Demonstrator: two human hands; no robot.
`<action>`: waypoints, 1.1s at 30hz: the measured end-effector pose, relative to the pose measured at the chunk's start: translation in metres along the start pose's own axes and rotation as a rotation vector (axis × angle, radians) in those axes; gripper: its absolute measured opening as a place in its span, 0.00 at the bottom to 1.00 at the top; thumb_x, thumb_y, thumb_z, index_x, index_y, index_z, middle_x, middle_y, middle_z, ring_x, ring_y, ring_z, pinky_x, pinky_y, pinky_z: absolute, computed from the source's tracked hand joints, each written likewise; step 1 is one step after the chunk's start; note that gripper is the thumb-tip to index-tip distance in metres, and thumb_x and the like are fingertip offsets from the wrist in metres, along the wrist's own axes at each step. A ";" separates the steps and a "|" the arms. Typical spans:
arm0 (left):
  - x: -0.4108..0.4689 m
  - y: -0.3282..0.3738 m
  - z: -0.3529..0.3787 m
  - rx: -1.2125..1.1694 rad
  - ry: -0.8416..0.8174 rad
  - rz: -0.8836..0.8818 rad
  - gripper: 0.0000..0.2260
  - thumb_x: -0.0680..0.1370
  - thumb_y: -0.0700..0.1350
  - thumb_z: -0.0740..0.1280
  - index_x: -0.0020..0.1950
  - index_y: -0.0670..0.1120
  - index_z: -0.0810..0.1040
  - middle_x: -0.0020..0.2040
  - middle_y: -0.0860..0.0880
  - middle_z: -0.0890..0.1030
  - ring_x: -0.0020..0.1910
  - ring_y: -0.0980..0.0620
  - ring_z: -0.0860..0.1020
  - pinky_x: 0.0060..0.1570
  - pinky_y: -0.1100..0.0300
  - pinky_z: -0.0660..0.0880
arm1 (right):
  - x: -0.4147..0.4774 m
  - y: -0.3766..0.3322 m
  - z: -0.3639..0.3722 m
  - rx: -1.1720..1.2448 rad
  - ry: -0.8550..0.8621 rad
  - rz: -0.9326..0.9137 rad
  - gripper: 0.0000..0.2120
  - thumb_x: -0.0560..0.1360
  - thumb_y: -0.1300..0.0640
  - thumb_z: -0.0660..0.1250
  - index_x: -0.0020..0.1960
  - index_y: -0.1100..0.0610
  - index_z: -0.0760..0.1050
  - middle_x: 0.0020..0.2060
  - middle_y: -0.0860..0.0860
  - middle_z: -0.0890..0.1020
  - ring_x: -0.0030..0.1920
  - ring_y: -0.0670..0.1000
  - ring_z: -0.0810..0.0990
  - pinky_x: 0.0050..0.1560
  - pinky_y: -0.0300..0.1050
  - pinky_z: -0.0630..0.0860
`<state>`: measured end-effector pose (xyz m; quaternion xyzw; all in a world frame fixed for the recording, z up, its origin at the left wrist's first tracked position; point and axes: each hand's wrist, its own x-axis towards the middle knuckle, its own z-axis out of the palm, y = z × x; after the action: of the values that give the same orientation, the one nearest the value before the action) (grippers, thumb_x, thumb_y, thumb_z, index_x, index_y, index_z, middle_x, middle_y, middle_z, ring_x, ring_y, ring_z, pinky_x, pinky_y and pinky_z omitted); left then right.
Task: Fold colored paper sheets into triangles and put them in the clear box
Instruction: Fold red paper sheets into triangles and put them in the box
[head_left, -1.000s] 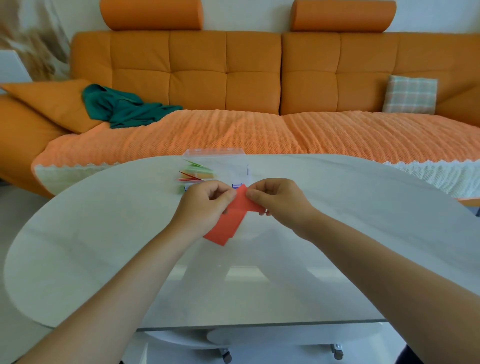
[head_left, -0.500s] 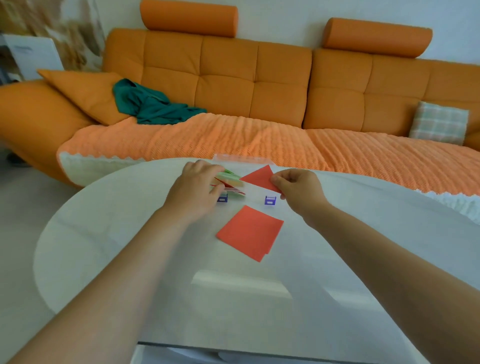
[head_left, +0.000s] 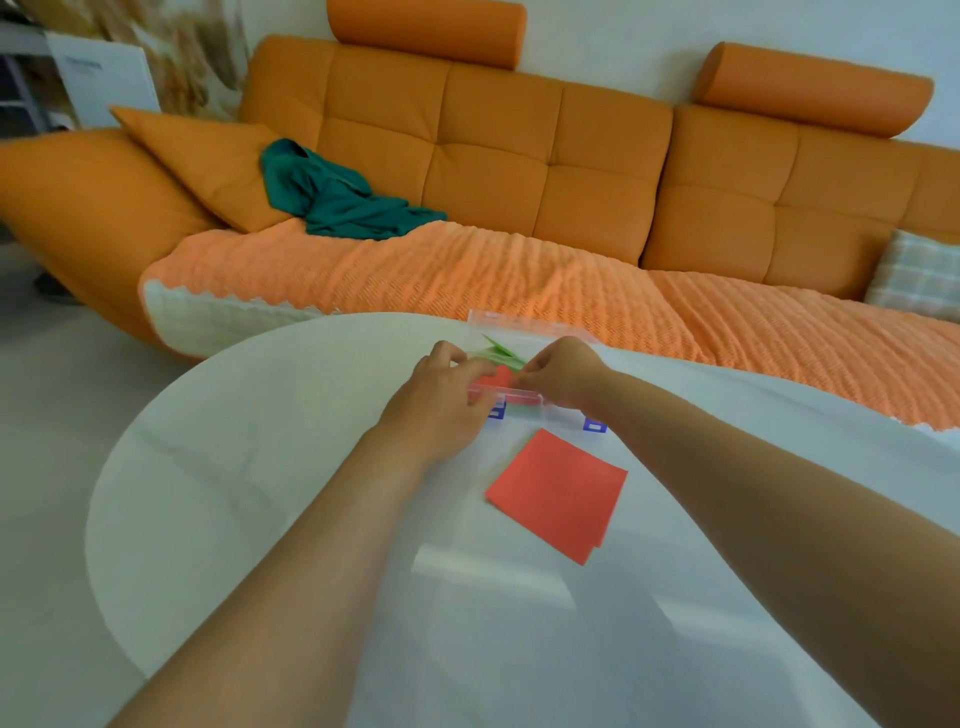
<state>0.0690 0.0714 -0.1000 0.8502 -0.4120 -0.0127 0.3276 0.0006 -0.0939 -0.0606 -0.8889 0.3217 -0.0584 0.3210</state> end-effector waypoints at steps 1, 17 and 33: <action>0.000 -0.001 0.001 0.009 0.002 -0.003 0.15 0.81 0.51 0.64 0.67 0.54 0.77 0.68 0.49 0.67 0.63 0.47 0.73 0.62 0.49 0.74 | 0.000 -0.002 0.002 -0.045 -0.004 0.002 0.16 0.74 0.50 0.75 0.46 0.64 0.82 0.35 0.55 0.75 0.33 0.50 0.70 0.35 0.43 0.68; -0.002 0.000 0.007 -0.004 0.033 -0.046 0.12 0.83 0.45 0.61 0.60 0.44 0.81 0.65 0.46 0.68 0.54 0.44 0.77 0.55 0.52 0.75 | -0.003 -0.031 -0.009 -0.394 -0.202 0.104 0.11 0.79 0.62 0.62 0.37 0.58 0.70 0.34 0.52 0.73 0.31 0.49 0.70 0.33 0.40 0.69; -0.011 0.011 0.009 -0.122 0.120 -0.067 0.15 0.80 0.47 0.67 0.67 0.50 0.76 0.59 0.47 0.71 0.48 0.45 0.79 0.54 0.50 0.77 | -0.005 -0.009 -0.005 -0.163 0.010 0.000 0.11 0.70 0.55 0.77 0.46 0.63 0.85 0.39 0.57 0.85 0.37 0.53 0.80 0.46 0.48 0.81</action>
<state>0.0512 0.0691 -0.1039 0.8410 -0.3615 0.0024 0.4025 -0.0001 -0.0886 -0.0504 -0.9118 0.3270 -0.0362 0.2459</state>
